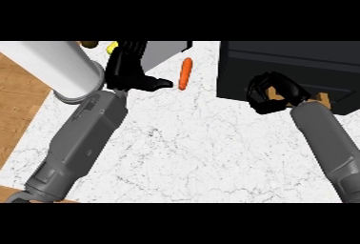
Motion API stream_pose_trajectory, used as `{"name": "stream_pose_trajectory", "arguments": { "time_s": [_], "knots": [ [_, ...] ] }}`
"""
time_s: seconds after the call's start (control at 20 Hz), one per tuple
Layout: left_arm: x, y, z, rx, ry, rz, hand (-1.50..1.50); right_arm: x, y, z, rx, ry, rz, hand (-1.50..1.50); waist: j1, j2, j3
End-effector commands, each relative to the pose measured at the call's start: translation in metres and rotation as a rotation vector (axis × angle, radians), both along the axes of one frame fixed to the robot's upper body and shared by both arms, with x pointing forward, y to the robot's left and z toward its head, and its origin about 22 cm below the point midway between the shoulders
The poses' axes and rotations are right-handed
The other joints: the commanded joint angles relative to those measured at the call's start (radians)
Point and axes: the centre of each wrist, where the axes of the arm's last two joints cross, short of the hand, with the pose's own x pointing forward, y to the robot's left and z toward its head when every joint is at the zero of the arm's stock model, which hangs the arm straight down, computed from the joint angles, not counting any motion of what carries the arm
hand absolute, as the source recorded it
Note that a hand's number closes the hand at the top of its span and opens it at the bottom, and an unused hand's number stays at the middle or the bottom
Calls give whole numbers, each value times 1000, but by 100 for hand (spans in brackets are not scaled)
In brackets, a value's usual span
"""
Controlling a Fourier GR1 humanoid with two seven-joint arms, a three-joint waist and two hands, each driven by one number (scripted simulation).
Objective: Pick up the cup, place it into the drawer and close the drawer
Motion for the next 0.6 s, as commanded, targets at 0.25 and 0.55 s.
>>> {"name": "stream_pose_trajectory", "arguments": {
  "time_s": [0.25,0.55],
  "knots": [
    [-6,8,-6,-13,-1,-38,-150,30,-35,89,10,-180,-172,150,65,21,-8],
    [-8,16,-8,-22,2,-55,-150,26,-46,95,26,-167,-155,150,69,27,-9]
  ]
}}
